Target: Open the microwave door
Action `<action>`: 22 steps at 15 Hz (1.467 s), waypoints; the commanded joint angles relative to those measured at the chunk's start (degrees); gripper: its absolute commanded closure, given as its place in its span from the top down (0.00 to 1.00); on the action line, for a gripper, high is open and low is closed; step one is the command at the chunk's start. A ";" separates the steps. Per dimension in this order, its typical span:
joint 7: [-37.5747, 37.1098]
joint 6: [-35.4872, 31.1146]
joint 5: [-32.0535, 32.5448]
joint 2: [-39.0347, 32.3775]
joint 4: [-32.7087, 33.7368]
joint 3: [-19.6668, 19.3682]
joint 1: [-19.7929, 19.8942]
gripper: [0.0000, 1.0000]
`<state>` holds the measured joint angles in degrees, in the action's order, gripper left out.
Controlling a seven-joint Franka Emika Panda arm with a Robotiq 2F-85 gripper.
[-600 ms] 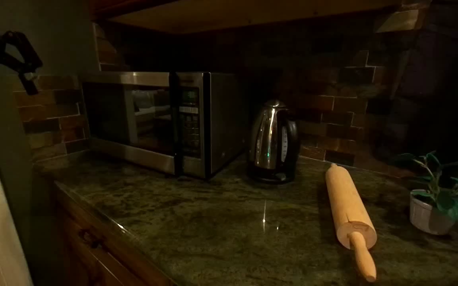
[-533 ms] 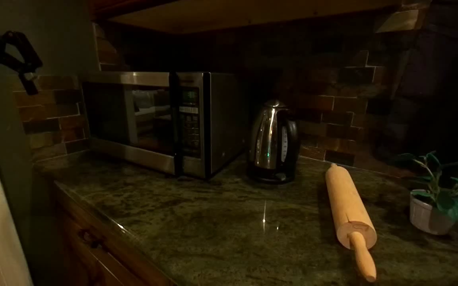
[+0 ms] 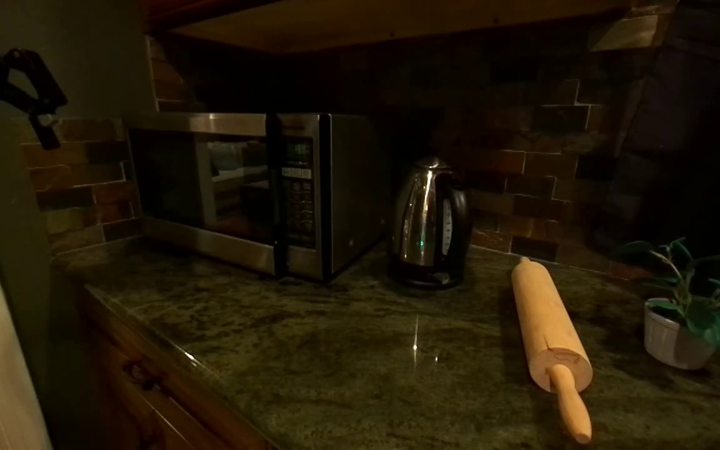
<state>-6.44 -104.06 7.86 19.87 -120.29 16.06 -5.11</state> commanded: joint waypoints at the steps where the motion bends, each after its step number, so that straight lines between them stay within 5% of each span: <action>1: -0.45 0.22 0.50 -0.23 0.18 -1.26 -1.54 1.00; 13: -13.30 -12.24 -0.58 1.45 6.10 -3.13 1.28 1.00; 14: -14.93 -14.10 -0.12 1.42 6.41 -3.51 1.99 0.94; 15: -16.37 -15.65 0.27 1.35 6.97 -4.06 2.79 0.74; 17: -19.45 -20.18 1.00 1.12 7.35 -4.74 4.53 0.69; 22: -30.00 -32.60 5.09 -0.46 7.16 -4.39 10.67 0.30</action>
<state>-29.21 -131.26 9.46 20.56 -112.97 10.82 2.51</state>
